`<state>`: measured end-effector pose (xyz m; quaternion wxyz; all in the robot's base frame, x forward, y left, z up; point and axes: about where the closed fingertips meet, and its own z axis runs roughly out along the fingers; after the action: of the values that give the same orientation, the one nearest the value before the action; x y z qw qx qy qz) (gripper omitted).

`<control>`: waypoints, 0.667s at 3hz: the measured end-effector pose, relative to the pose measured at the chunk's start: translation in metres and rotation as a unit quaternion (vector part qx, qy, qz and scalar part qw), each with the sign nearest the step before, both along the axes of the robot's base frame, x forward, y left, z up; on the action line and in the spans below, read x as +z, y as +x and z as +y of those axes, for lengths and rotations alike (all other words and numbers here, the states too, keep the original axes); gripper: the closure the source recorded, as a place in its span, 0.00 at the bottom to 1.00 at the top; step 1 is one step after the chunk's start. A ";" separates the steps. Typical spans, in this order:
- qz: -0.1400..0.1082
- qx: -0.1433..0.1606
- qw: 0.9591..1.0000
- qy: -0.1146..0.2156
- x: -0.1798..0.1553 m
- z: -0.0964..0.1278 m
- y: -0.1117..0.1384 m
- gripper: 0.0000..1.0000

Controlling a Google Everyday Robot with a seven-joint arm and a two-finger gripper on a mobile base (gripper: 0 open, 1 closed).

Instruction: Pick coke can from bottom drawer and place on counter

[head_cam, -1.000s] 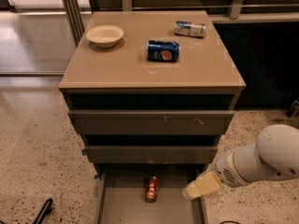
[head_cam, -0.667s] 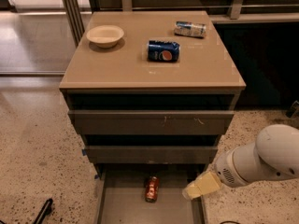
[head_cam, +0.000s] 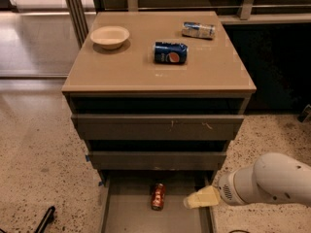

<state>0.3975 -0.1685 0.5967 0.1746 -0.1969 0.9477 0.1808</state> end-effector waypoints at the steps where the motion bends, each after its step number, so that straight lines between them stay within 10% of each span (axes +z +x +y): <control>1: 0.028 -0.066 0.997 0.009 -0.037 0.007 0.007 0.00; 2: 0.054 -0.095 0.994 0.016 -0.067 0.017 0.013 0.00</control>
Offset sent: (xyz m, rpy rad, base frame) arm 0.0208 0.0286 -0.1036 0.0516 0.1713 -0.2621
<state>0.4109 -0.1513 0.5300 0.1431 -0.0933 0.9670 0.1890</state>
